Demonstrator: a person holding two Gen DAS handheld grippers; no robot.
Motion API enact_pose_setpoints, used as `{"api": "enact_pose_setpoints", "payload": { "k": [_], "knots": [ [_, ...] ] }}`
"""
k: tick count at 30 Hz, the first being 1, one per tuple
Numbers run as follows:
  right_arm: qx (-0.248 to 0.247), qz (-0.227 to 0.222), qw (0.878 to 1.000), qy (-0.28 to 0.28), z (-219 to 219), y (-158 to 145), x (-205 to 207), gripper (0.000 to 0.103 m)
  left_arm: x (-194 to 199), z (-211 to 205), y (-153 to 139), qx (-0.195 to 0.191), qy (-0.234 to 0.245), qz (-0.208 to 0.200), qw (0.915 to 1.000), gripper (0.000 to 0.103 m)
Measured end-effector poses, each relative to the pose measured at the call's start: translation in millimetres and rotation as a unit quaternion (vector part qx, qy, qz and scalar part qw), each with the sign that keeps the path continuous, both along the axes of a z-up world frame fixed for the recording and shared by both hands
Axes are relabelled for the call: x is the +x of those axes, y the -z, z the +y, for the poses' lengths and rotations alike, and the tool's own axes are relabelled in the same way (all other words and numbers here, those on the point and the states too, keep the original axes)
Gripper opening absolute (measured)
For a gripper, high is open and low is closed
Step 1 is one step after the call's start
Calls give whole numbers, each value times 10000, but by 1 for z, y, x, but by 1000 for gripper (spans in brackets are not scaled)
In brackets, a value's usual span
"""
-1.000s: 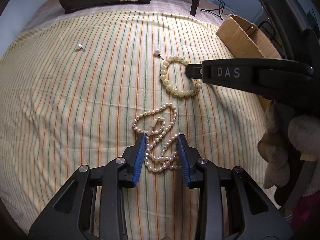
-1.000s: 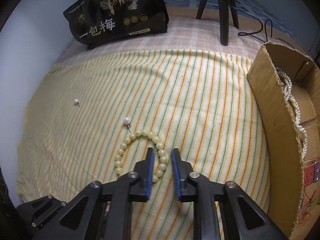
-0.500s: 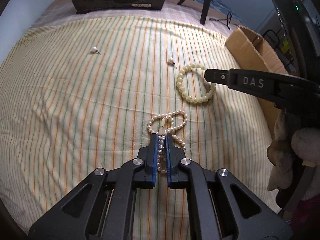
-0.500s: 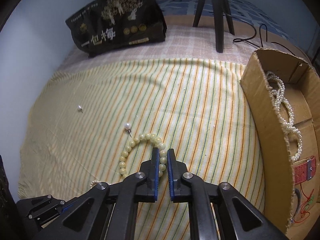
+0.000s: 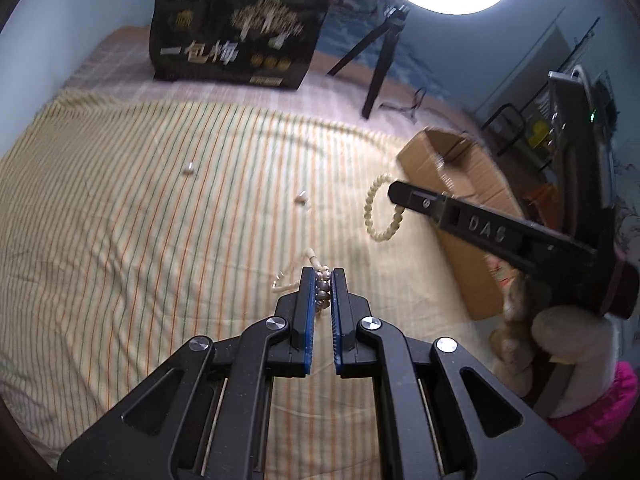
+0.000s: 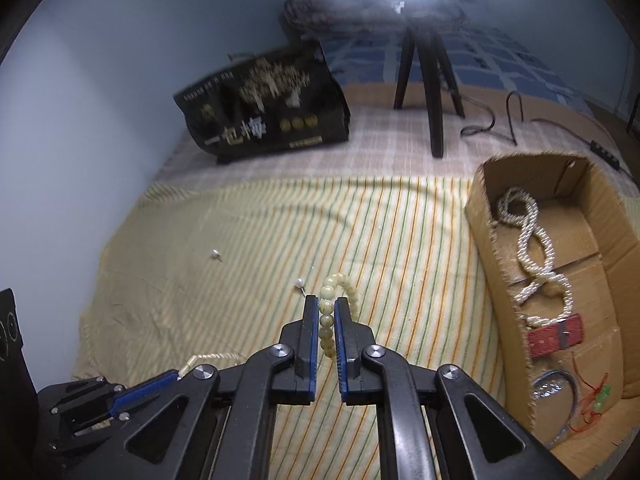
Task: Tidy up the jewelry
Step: 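Carry the pink necklace with the left tool over the box while the right tool carries the bracelet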
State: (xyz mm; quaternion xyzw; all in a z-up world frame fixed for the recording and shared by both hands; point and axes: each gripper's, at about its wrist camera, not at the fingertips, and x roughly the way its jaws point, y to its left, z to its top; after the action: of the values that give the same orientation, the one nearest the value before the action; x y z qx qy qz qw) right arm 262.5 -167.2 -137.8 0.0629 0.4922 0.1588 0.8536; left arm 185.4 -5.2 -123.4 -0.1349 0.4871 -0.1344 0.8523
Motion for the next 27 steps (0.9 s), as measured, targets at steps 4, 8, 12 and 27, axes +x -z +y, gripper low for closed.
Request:
{"api": "enact_pose_setpoints", "payload": {
  "k": [4, 8, 12, 27],
  "knots": [
    [93, -233, 9997, 13, -7, -23, -12, 5, -8, -2, -22, -171, 63, -196, 9996, 5],
    [140, -459, 9988, 18, -17, -45, -26, 5, -13, -7, -38, -230, 152, -375, 9989, 5],
    [101, -610, 9981, 49, -30, -58, -37, 5, -17, -16, -49, -254, 249, -503, 9981, 5],
    [93, -940, 9932, 675, -116, -87, -73, 5, -21, -72, -66, -332, 692, -729, 9944, 5]
  ]
}}
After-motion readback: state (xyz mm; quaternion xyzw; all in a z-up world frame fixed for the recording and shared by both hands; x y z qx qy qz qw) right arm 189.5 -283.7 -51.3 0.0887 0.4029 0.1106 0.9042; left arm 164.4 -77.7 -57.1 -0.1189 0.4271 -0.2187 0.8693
